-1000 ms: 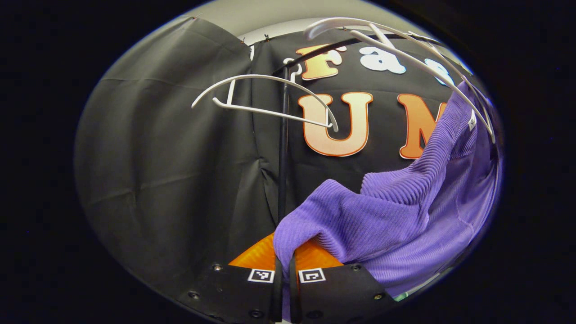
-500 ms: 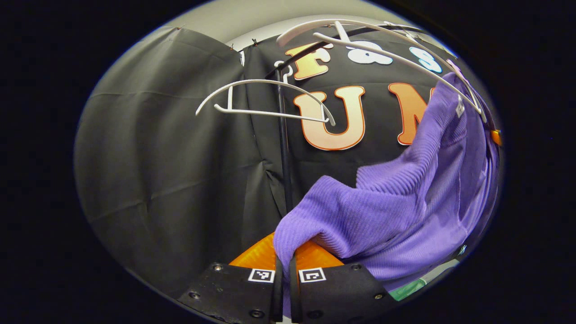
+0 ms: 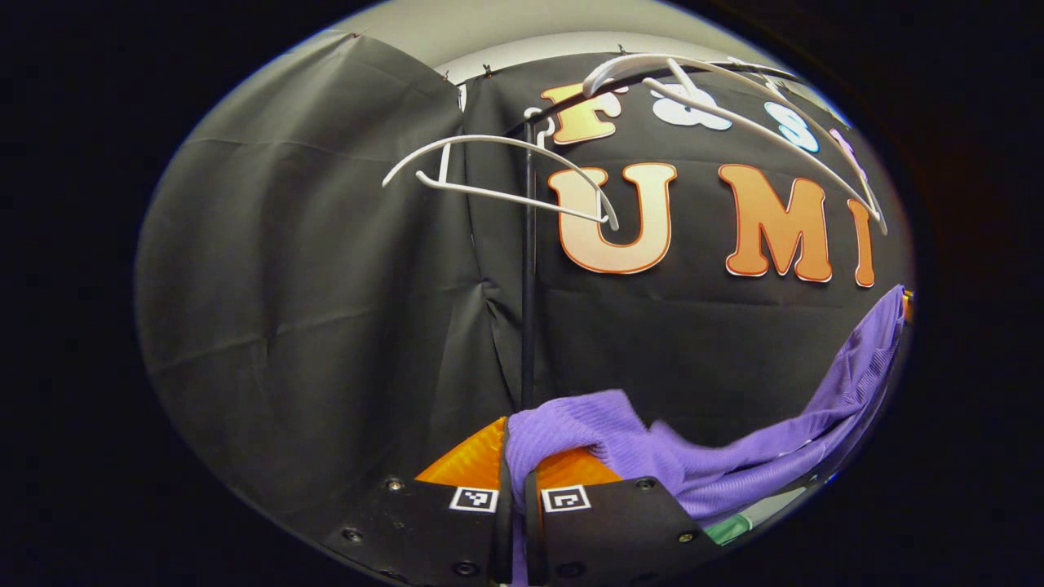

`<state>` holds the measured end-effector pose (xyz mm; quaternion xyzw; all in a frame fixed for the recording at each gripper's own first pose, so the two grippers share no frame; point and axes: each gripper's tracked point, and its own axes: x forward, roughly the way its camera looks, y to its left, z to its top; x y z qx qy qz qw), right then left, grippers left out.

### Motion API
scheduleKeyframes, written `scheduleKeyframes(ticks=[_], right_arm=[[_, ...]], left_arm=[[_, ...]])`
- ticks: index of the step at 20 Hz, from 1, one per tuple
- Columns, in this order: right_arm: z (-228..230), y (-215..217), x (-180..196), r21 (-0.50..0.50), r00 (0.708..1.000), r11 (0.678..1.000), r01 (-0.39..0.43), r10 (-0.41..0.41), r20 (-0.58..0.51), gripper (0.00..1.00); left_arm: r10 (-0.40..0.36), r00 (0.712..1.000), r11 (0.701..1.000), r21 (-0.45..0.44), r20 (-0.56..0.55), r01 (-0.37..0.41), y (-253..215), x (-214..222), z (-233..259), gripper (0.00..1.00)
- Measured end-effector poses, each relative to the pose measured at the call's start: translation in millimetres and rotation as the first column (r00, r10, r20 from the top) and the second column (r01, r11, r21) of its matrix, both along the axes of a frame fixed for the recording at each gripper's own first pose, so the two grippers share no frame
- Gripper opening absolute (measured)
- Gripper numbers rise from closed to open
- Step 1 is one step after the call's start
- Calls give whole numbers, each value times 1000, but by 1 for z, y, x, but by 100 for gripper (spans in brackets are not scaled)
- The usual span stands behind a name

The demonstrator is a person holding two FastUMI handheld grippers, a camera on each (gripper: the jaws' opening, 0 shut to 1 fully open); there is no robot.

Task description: Grasp the clothes on the hanger with both hands and then place them into the laundry hamper below.

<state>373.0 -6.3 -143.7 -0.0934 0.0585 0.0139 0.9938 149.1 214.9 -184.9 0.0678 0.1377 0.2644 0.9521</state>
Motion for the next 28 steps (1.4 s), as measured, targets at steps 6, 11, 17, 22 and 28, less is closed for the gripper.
scheduleKeyframes(ticks=[6, 11, 17, 22, 28], right_arm=[[10, 1, -46, 37, 999, 998, -46, 46, -1, 8], [-29, 40, -98, 46, 987, 990, -130, 134, -86, 7], [-111, 82, -148, 185, 922, 968, -169, 222, -316, 7], [-171, 78, -167, 229, 832, 969, -89, 199, -518, 8], [-232, 68, -196, 192, 687, 981, -22, 154, -710, 8]], left_arm=[[-73, 997, 997, 12, 10, 73, -25, -1, 14, 6], [-248, 969, 967, -53, 20, 248, -95, 16, 2, 6], [-421, 906, 883, -246, -42, 399, -190, 29, -53, 7], [-432, 889, 828, -458, -153, 324, -232, 7, -119, 9], [-449, 831, 785, -590, -329, 191, -257, -26, -173, 12]])
